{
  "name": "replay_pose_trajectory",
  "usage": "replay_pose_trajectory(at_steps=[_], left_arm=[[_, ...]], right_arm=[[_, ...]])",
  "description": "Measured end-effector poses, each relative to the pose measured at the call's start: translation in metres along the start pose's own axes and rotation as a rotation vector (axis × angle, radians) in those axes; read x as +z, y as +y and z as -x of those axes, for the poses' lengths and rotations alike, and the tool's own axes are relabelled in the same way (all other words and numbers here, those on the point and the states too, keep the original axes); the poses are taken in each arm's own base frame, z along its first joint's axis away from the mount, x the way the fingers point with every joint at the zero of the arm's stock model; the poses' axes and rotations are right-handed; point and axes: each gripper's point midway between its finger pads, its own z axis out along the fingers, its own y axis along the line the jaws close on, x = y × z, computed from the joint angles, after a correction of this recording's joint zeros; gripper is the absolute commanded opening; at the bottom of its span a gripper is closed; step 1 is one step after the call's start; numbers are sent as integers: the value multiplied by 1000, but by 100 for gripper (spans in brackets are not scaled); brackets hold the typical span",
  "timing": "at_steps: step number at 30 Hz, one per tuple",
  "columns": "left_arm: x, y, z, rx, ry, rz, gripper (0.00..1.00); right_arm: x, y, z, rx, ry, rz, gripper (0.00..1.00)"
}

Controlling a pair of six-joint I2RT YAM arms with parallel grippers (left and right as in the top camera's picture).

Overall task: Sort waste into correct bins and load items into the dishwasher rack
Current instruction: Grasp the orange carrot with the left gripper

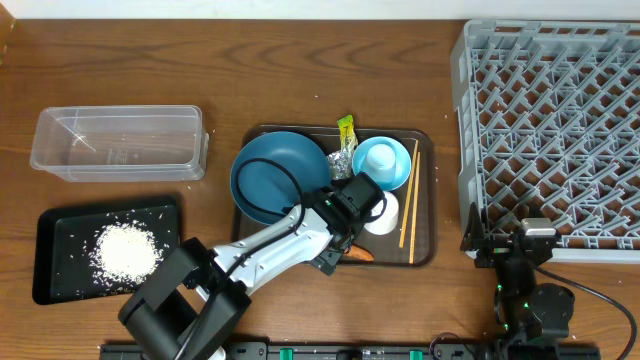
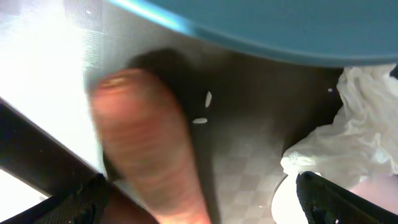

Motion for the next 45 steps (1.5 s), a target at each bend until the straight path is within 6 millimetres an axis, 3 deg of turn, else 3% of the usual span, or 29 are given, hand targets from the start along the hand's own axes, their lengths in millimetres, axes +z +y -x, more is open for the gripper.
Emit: replay_pose_trajectory(at_steps=[11,17,24,29,45], left_arm=[[0,0,2,-11,-19,-2,70],[3,2,3,-8,-24,10,69],[8,6,4,-7,-29,32,56],[8,6,4,-5,-29,32,41],[8,7,0,23,-6,37,25]], right_arm=[[0,0,0,0,0,0,99],[0,0,0,0,0,0,99],[0,0,0,0,0,0,99],[0,0,0,0,0,0,99],[0,0,0,0,0,0,99]])
